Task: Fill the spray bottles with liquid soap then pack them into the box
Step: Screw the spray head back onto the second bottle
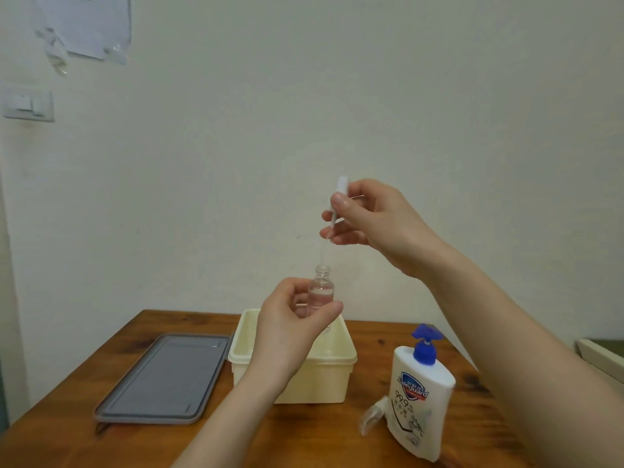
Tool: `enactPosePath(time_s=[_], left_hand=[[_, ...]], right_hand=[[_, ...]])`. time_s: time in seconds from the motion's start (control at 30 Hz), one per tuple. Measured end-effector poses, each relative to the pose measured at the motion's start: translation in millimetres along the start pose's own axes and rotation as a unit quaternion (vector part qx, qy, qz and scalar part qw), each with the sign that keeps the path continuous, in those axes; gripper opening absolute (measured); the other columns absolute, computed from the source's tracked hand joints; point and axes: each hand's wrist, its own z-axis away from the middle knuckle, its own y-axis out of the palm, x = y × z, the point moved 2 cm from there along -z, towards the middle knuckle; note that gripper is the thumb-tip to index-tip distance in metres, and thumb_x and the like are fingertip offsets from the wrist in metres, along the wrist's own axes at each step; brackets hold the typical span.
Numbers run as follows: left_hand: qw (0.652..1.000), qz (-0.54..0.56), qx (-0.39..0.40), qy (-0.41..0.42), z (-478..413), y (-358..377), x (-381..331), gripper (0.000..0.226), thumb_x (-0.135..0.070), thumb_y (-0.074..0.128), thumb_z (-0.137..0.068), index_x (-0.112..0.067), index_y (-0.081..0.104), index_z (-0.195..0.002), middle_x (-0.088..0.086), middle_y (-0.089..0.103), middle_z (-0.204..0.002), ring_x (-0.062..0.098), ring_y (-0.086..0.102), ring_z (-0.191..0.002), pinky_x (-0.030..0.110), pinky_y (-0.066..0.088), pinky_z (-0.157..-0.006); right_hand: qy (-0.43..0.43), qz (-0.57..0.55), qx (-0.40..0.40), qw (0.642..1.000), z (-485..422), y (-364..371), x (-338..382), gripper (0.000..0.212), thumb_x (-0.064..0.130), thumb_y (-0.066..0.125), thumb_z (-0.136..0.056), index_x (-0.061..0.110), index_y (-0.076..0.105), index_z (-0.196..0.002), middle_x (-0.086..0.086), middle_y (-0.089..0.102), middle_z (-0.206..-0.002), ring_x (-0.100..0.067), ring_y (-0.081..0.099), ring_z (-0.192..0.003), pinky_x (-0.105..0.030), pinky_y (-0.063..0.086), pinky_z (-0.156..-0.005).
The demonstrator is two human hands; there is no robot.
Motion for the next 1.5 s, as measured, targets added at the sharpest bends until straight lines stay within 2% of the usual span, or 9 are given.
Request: enactPosePath(time_s=[0.17,0.37,0.53,0.8,0.9,0.97,1.13,1.33,1.5], left_hand=[[1.0,0.01,0.008,0.002,-1,-1,1,0.025,-0.016,0.075,-0.072,-0.021,0.061,-0.093,-0.005,0.068,-0.09,0.012,0.065,-0.079,0.01,0.05,-0.057],[1.0,0.01,0.018,0.002,-2,-1,2,0.027,-0.016,0.075,-0.072,-0.019,0.062,-0.095,-0.007,0.068,-0.087,0.01,0.065,-0.076,0.011,0.049,-0.056],[1.0,0.006,0.028,0.001,0,-1,5,0.025,-0.015,0.074,-0.073,-0.022,0.062,-0.094,-0.006,0.069,-0.087,0.012,0.066,-0.078,0.021,0.054,-0.061],[0.999,-0.014,0.033,0.002,3,2,9,0.026,-0.016,0.074,-0.072,-0.022,0.062,-0.095,-0.005,0.069,-0.089,0.019,0.067,-0.083,0.037,0.059,-0.072],[0.999,-0.019,0.036,0.004,3,4,9,0.026,-0.018,0.073,-0.074,-0.022,0.062,-0.096,-0.005,0.069,-0.092,0.019,0.066,-0.087,0.042,0.057,-0.078],[0.999,-0.019,0.04,0.006,3,5,9,0.026,-0.018,0.073,-0.074,-0.022,0.062,-0.097,-0.004,0.069,-0.094,0.019,0.066,-0.088,0.043,0.057,-0.08],[0.999,-0.017,0.041,0.012,4,5,10,0.027,-0.018,0.073,-0.075,-0.023,0.061,-0.098,-0.005,0.068,-0.093,0.017,0.067,-0.088,0.036,0.058,-0.076],[0.999,0.001,0.052,0.012,2,4,10,0.024,-0.015,0.071,-0.076,-0.027,0.061,-0.094,-0.005,0.069,-0.093,0.016,0.066,-0.087,0.03,0.059,-0.07],[0.999,0.003,0.044,0.008,3,3,13,0.025,-0.017,0.071,-0.076,-0.024,0.063,-0.098,-0.003,0.068,-0.095,0.018,0.066,-0.089,0.033,0.058,-0.074]], right_hand=[[0.02,0.038,0.056,0.997,9,2,-15,0.019,0.017,0.048,-0.095,0.002,0.053,-0.106,-0.004,0.065,-0.092,-0.012,0.068,-0.072,-0.025,0.057,-0.073],[0.039,0.107,0.132,0.985,20,3,-36,0.022,0.019,0.046,-0.096,0.011,0.054,-0.115,0.011,0.067,-0.098,0.003,0.063,-0.09,-0.016,0.051,-0.079],[0.047,0.089,0.145,0.984,26,3,-46,0.018,0.018,0.045,-0.096,0.018,0.056,-0.111,0.012,0.067,-0.1,0.002,0.062,-0.095,-0.023,0.05,-0.087],[0.037,0.094,0.143,0.985,30,-3,-52,0.02,0.018,0.048,-0.095,0.016,0.056,-0.113,0.016,0.067,-0.098,0.005,0.061,-0.093,-0.018,0.05,-0.083],[0.035,0.103,0.136,0.985,33,-4,-52,0.019,0.019,0.048,-0.095,0.016,0.057,-0.112,0.011,0.068,-0.101,0.0,0.061,-0.097,-0.022,0.051,-0.085],[0.036,0.113,0.132,0.984,33,-4,-51,0.022,0.02,0.049,-0.095,0.012,0.057,-0.113,-0.003,0.069,-0.107,-0.007,0.061,-0.098,-0.025,0.05,-0.086],[0.039,0.106,0.117,0.987,35,-3,-53,0.021,0.021,0.056,-0.091,0.008,0.06,-0.107,-0.015,0.067,-0.108,-0.015,0.06,-0.092,-0.038,0.05,-0.09],[0.027,0.075,0.124,0.989,34,-4,-49,0.023,0.015,0.054,-0.092,0.006,0.059,-0.113,0.004,0.069,-0.099,-0.001,0.063,-0.091,-0.021,0.051,-0.084],[0.007,0.132,0.123,0.984,32,-2,-47,0.022,0.013,0.053,-0.093,0.003,0.059,-0.111,-0.008,0.068,-0.106,-0.007,0.064,-0.091,-0.016,0.048,-0.083]])
